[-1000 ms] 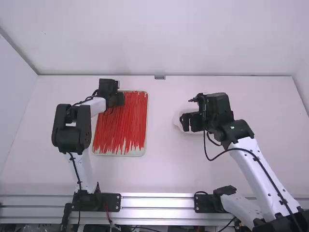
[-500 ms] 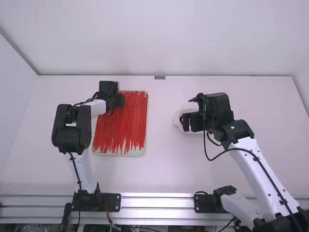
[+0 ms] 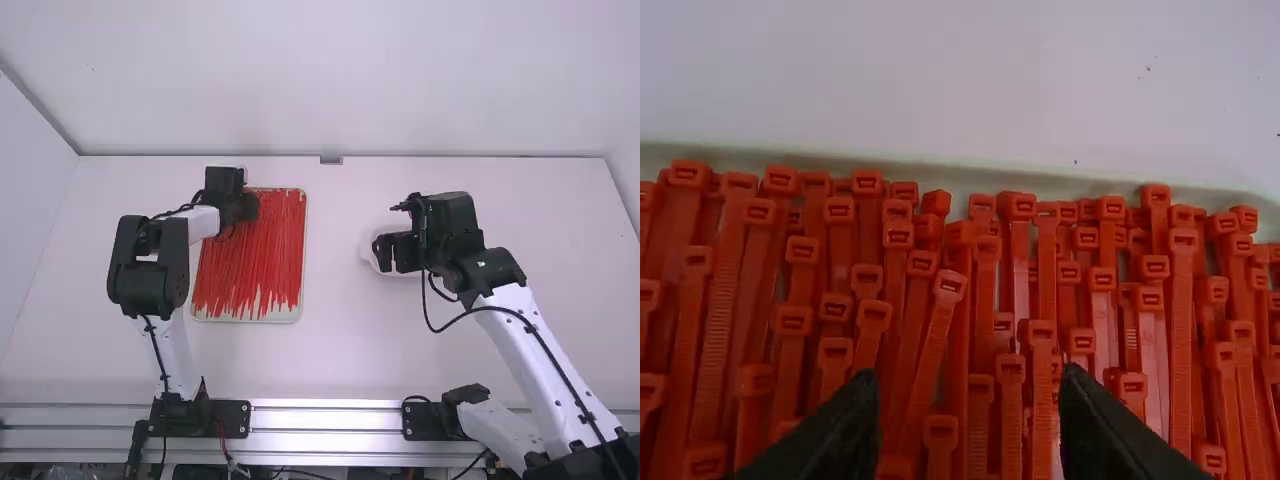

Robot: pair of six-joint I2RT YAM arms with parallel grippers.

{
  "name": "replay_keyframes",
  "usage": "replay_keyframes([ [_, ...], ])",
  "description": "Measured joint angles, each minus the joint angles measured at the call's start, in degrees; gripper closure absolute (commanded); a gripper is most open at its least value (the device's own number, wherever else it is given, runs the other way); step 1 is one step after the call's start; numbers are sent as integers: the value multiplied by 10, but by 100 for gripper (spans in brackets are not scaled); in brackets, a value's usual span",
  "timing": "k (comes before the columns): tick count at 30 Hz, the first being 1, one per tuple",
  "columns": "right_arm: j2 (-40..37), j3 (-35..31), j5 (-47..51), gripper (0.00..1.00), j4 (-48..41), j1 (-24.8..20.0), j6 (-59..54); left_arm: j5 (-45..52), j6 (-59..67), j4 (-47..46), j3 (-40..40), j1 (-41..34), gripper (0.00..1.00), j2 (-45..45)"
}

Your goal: Fasten the cable tie

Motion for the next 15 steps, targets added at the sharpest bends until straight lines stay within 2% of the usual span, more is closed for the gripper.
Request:
replay_keyframes([
  [5, 0, 0, 0, 0, 9, 0, -1, 0, 0, 0, -5, 0, 54, 0],
  [15, 0, 0, 0, 0, 8, 0, 0, 0, 0, 2, -9, 0, 43, 0],
])
